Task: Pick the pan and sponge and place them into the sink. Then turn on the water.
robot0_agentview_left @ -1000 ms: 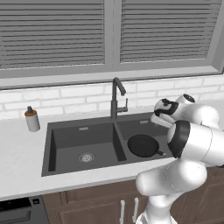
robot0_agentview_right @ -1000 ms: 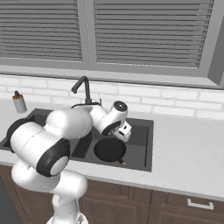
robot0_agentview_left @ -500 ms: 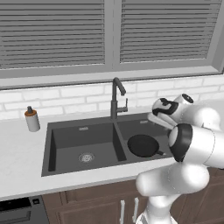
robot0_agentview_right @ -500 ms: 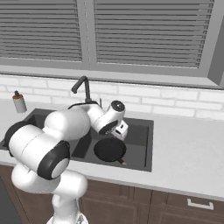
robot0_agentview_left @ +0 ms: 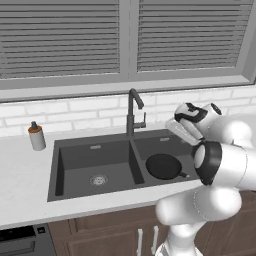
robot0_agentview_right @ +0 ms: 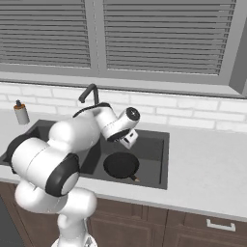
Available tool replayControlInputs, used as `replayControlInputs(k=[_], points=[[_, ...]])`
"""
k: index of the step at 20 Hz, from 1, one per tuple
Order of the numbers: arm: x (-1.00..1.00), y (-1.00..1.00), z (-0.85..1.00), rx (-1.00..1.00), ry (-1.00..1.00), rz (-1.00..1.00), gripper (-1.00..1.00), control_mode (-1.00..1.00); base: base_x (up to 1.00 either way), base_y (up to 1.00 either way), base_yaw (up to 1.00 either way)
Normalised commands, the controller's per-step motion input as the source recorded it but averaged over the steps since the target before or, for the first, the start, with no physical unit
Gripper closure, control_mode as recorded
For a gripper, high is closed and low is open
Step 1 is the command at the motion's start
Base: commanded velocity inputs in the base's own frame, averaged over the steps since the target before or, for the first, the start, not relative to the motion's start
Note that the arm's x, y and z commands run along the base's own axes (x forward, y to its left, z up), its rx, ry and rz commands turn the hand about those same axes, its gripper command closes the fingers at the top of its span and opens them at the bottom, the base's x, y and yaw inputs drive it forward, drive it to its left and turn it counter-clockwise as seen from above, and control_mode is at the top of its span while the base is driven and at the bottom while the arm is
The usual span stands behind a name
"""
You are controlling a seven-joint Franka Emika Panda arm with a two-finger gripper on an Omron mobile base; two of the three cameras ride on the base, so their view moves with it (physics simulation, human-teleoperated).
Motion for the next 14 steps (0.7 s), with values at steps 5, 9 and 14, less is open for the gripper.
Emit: replayControlInputs(k=[5, 9, 14], points=[[0.18, 0.26, 0.00, 0.12, -0.11, 0.00, -1.00, -1.00, 0.00, 0.00, 0.00], [0.22, 0.29, 0.00, 0.16, -0.13, 0.00, -1.00, -1.00, 0.00, 0.00, 0.00], [0.36, 0.23, 0.00, 0.14, -0.07, 0.00, -1.00, -1.00, 0.00, 0.00, 0.00]])
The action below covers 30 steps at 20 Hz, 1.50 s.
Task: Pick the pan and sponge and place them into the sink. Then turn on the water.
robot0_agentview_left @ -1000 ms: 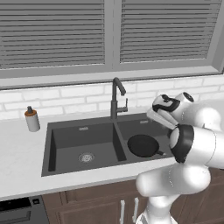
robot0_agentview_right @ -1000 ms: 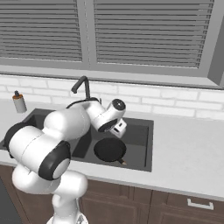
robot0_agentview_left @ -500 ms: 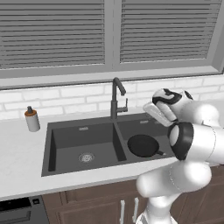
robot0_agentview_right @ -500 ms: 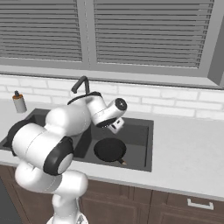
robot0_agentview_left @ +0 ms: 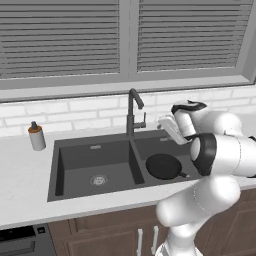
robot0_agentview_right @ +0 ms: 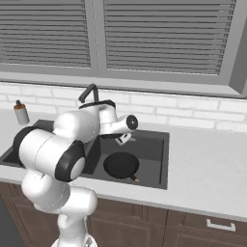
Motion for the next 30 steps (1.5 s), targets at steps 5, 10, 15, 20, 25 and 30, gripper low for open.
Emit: replayControlInputs(k=[5, 10, 15, 20, 25, 30], points=[[0.46, 0.21, 0.00, 0.05, -0.03, 0.00, -1.00, -1.00, 0.00, 0.00, 0.00], [0.44, 0.11, 0.00, 0.00, 0.00, 0.00, -1.00, -1.00, 0.00, 0.00, 0.00], [0.42, 0.02, 0.00, 0.00, 0.00, 0.00, -1.00, -1.00, 0.00, 0.00, 0.00], [0.37, 0.06, -0.01, 0.00, 0.00, 0.00, -1.00, -1.00, 0.00, 0.00, 0.00], [0.32, 0.09, -0.16, 0.00, 0.00, 0.00, -1.00, -1.00, 0.00, 0.00, 0.00], [0.32, 0.00, -0.23, 0.00, 0.00, 0.00, -1.00, -1.00, 0.00, 0.00, 0.00]])
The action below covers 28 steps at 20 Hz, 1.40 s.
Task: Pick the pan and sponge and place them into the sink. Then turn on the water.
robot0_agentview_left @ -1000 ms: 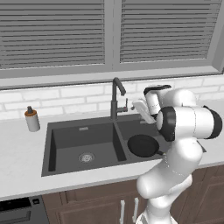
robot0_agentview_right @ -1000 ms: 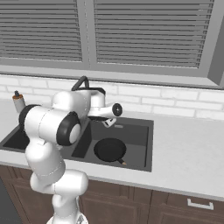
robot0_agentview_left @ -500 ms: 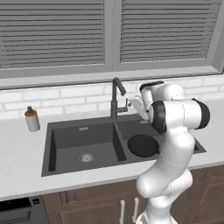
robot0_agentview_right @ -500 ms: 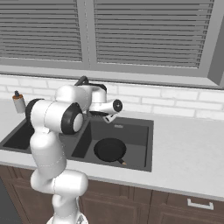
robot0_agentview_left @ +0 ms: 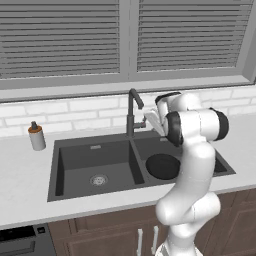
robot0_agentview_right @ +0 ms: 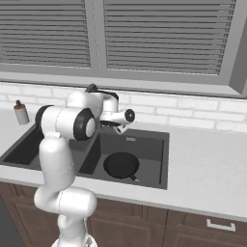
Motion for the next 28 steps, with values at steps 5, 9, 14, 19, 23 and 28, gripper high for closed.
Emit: replayControlInputs(k=[5, 9, 14, 19, 23, 28], points=[[0.35, 0.01, -0.19, 0.00, 0.00, 0.00, -1.00, -1.00, 0.00, 0.00, 0.00], [0.32, 0.04, -0.12, 0.00, 0.00, 0.00, -1.00, -1.00, 0.00, 0.00, 0.00], [0.27, 0.02, -0.12, 0.00, 0.00, 0.00, -1.00, -1.00, 0.00, 0.00, 0.00], [0.27, 0.00, -0.12, 0.00, 0.00, 0.00, -1.00, -1.00, 0.00, 0.00, 0.00], [0.21, 0.00, -0.06, 0.03, 0.00, 0.00, -1.00, -1.00, 0.00, 0.00, 0.00], [0.10, 0.00, -0.01, 0.02, 0.00, 0.00, 1.00, -1.00, 0.00, 0.00, 0.00]])
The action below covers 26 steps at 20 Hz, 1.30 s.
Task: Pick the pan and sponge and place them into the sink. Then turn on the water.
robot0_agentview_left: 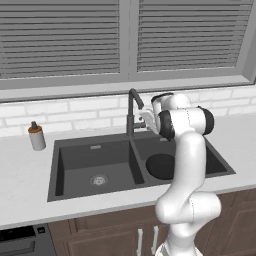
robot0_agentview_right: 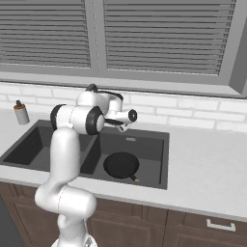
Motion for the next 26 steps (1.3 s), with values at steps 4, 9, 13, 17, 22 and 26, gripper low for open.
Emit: replayControlInputs(k=[4, 9, 13, 17, 22, 26], points=[[0.00, 0.00, 0.00, 0.00, 0.00, 0.00, 1.00, -1.00, 0.00, 0.00, 0.00], [0.00, 0.00, 0.00, 0.00, 0.00, 0.00, 1.00, -1.00, 0.00, 0.00, 0.00], [0.00, 0.00, 0.00, 0.06, 0.00, 0.00, 1.00, -1.00, 0.00, 0.00, 0.00], [0.02, -0.03, 0.00, 0.26, 0.00, 0.00, 1.00, -1.00, 0.00, 0.00, 0.00], [0.06, -0.11, 0.00, 0.22, 0.05, -0.09, 1.00, -1.00, 0.00, 0.00, 0.00], [0.07, -0.16, 0.00, 0.13, 0.09, -0.16, 1.00, -1.00, 0.00, 0.00, 0.00]])
